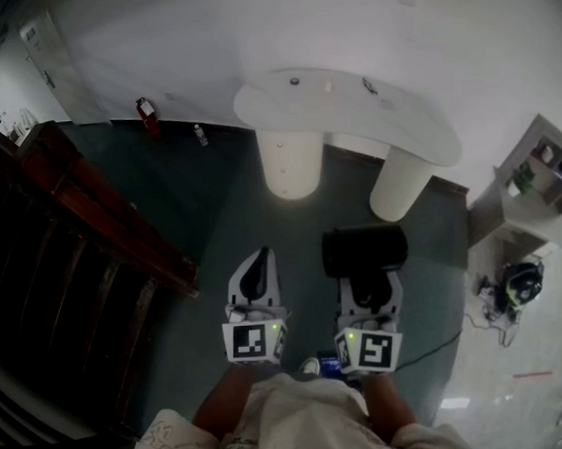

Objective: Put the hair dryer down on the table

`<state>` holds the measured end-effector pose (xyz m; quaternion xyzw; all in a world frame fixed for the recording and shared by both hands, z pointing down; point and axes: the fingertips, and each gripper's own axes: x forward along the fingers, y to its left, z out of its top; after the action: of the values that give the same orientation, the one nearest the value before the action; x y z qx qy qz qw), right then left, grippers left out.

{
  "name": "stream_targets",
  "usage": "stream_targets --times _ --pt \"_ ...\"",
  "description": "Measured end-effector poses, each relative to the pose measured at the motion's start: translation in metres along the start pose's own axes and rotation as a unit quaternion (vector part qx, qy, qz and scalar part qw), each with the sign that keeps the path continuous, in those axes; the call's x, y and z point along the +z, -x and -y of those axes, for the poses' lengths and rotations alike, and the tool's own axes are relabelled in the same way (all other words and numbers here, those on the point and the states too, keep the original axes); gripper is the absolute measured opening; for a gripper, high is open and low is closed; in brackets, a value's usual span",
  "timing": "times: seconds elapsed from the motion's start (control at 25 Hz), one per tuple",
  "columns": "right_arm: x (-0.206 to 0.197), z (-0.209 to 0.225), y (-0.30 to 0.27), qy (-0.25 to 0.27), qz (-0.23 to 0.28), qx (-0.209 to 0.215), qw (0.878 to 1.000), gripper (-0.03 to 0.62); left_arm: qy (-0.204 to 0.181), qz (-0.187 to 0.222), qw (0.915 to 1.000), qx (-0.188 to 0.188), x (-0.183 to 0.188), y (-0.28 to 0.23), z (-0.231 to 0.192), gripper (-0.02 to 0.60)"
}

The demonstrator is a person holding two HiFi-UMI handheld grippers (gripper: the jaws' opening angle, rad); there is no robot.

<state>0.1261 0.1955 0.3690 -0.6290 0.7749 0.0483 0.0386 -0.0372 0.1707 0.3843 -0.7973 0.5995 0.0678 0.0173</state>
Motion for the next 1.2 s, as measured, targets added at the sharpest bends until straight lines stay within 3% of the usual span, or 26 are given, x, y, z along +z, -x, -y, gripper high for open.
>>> stream_targets --times 0.28,0.64,1.2 --pt "-0.005 0.015 -0.006 0.001 -0.003 0.008 1.0 0.236 -0.003 0.0 0.9999 0.01 -0.001 -0.008 0.011 -0.005" --pt "-0.009 0.017 -0.045 0.007 -0.004 0.004 1.0 0.236 -0.001 0.007 1.0 -0.006 -0.008 -0.044 0.001 -0.005" --pt "-0.023 -0.012 -0.168 0.022 -0.008 -0.005 1.0 0.236 0.013 0.014 0.9994 -0.028 -0.014 -0.152 -0.073 -0.005"
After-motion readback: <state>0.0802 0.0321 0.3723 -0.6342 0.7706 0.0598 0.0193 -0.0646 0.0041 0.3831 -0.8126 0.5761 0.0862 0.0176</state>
